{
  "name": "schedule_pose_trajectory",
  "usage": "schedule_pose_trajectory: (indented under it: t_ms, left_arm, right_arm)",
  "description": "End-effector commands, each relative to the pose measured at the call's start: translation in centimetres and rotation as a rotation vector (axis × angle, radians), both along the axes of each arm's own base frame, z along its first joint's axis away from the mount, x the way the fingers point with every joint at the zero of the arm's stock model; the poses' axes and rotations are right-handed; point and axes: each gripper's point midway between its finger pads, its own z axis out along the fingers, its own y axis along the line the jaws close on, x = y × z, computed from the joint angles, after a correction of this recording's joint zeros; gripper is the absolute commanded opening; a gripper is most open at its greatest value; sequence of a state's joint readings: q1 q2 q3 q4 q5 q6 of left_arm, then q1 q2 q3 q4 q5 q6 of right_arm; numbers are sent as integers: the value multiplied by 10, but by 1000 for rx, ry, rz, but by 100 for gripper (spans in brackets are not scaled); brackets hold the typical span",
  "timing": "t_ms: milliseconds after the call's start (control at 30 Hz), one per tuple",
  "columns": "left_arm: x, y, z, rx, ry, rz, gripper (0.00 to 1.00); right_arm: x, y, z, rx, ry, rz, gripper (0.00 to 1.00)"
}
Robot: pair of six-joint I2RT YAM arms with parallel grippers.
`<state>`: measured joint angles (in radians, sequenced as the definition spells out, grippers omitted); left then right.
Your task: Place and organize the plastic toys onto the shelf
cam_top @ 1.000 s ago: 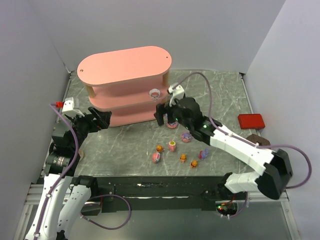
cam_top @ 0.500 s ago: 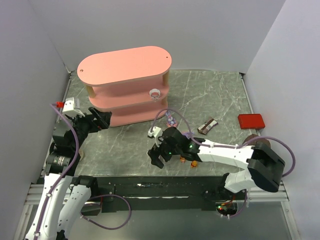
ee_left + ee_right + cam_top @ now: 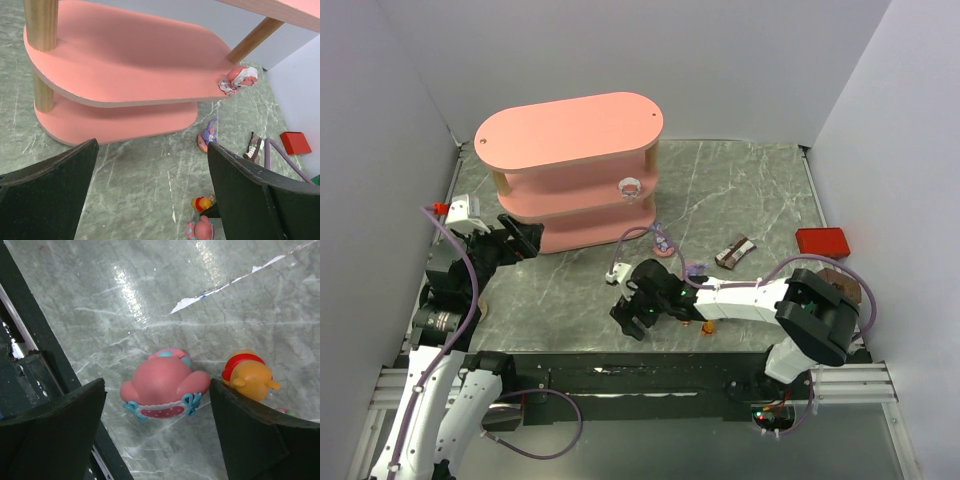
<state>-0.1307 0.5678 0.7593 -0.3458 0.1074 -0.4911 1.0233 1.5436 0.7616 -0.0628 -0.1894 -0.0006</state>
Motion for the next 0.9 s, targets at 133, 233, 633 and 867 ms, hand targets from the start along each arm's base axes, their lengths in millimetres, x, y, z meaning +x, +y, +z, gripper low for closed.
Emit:
schedule_pose_trajectory:
  t_ms: [133,233,633,867]
  left_arm:
    - [1,1,7,3,-20,6,96]
    - [1,1,8,1,-25,4,96]
    - [0,1,9,0,-28,6,96]
    - [0,1,9,-1,-26,5,96]
  right_arm:
    - [18,17,8,7,-51,-24,64]
    - [19,18,2,-18,-42,-28,45]
    - [55,48,25,13,-26,-420,20]
    - [63,80,27,-10,-47,-554,24]
